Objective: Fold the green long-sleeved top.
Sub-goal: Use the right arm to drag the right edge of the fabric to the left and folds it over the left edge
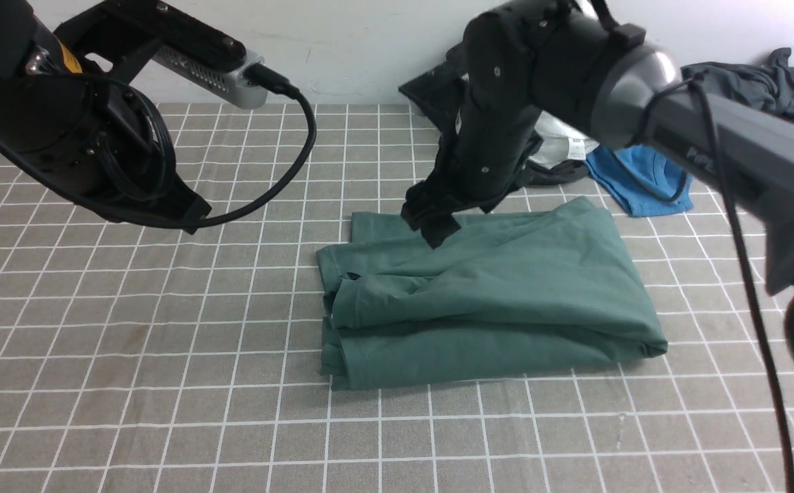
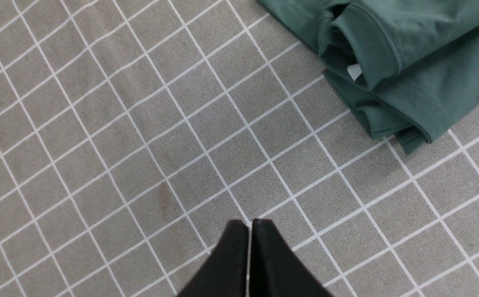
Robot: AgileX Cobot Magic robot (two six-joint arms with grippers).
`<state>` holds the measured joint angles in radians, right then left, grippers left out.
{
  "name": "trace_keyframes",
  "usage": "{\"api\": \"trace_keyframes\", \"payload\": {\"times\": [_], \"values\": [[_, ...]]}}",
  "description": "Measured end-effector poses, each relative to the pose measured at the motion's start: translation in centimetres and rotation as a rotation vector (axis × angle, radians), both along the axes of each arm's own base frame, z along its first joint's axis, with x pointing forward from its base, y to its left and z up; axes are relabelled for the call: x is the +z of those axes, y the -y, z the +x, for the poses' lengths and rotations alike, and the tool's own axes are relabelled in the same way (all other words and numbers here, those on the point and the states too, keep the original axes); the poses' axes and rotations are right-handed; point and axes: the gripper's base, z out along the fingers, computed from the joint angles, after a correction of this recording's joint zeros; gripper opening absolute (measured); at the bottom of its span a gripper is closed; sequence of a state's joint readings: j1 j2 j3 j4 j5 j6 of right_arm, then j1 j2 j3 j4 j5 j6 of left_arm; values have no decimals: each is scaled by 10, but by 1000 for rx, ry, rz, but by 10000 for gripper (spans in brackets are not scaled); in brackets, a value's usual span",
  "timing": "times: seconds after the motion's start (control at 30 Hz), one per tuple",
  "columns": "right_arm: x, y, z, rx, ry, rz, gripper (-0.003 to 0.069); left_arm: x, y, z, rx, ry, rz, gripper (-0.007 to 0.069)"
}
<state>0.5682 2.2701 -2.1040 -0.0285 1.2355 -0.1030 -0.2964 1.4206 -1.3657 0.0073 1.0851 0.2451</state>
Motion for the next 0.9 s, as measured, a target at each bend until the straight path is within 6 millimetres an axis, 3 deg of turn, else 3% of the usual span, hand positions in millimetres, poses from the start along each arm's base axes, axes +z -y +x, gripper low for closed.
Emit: {"api": "trace_keyframes", "payload": {"times": [0.07, 0.1, 0.13, 0.23, 0.47, 0.6, 0.67, 0.73, 0.77, 0.8, 0.9], "values": [[-27, -14, -3, 31, -77, 16, 561, 0, 0, 0, 0, 0, 0, -8], [-30, -17, -5, 38, -87, 23, 560, 0, 0, 0, 0, 0, 0, -8], [-51, -31, -11, 71, -144, 30, 554, 0, 0, 0, 0, 0, 0, -8], [-68, -48, -21, 120, -170, 9, 547, 0, 0, 0, 0, 0, 0, -8], [-65, -54, -24, 142, -154, 0, 538, 0, 0, 0, 0, 0, 0, -8], [-42, -51, -23, 141, -104, 14, 536, 1, 0, 1, 0, 17, -5, -8], [-7, -42, -24, 137, -38, 39, 536, 1, 0, 1, 0, 17, -5, -8], [14, -33, -24, 127, 4, 48, 536, 1, 0, 1, 0, 17, -5, -8], [41, -16, -27, 106, 49, 59, 536, 1, 0, 0, 0, 17, -5, -8], [53, -3, -29, 88, 66, 61, 536, 0, 0, -1, 0, 17, -5, -8], [63, 39, -35, 19, 47, 35, 536, -3, -3, -11, 0, 20, -6, -8]]}}
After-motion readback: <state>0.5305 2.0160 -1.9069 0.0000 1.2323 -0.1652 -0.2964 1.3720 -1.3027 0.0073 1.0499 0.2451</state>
